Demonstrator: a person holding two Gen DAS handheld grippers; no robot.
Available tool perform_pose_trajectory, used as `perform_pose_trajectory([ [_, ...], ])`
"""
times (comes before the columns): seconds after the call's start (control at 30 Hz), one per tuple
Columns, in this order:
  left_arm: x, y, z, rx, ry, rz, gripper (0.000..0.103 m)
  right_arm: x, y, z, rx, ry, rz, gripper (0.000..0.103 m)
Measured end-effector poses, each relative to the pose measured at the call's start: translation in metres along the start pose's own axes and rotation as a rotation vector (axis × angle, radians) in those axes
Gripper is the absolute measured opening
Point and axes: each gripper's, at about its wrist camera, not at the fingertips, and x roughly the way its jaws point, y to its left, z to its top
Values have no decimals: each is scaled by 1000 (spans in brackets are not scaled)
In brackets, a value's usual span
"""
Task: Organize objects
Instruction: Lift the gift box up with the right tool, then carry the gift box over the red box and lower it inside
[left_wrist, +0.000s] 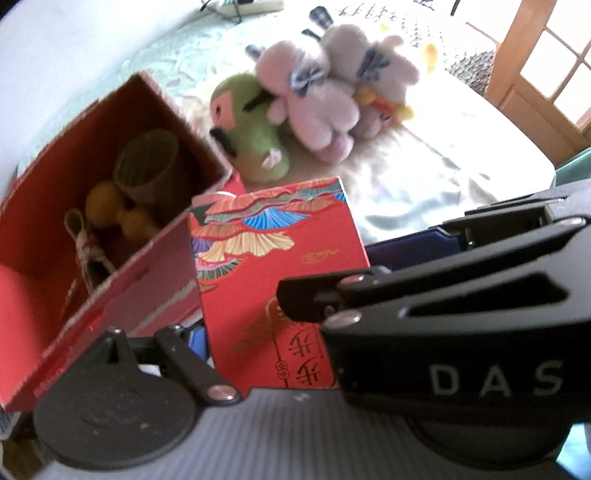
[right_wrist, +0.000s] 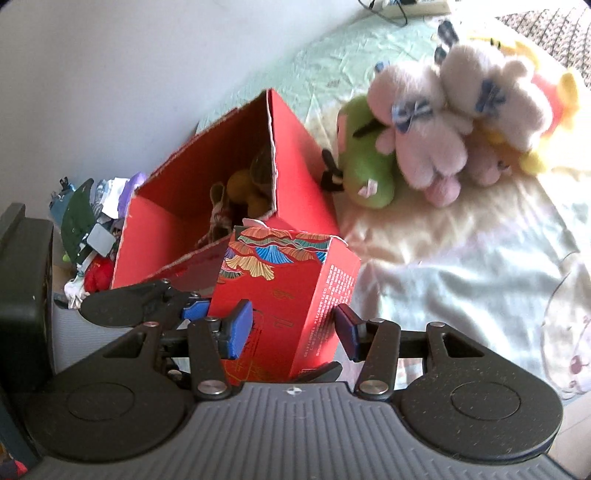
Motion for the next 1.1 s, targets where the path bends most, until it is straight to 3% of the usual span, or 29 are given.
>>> perform_pose_trajectory([
  [0.3, -24, 12, 25, -24, -30, -93, 86, -25, 14, 19, -36, -13, -53, 53],
  [0.5, -57, 20, 33, -53, -120, -106, 85, -45, 38, 41, -121, -85, -44, 54],
  [0.77, -92, 62, 42, -149, -220, -4, 85, -21, 72, 75, -215, -111, 78, 54],
  [1.1, -85, 142, 32, -305, -201, 135, 85, 58, 117, 100, -316, -27, 220, 53],
])
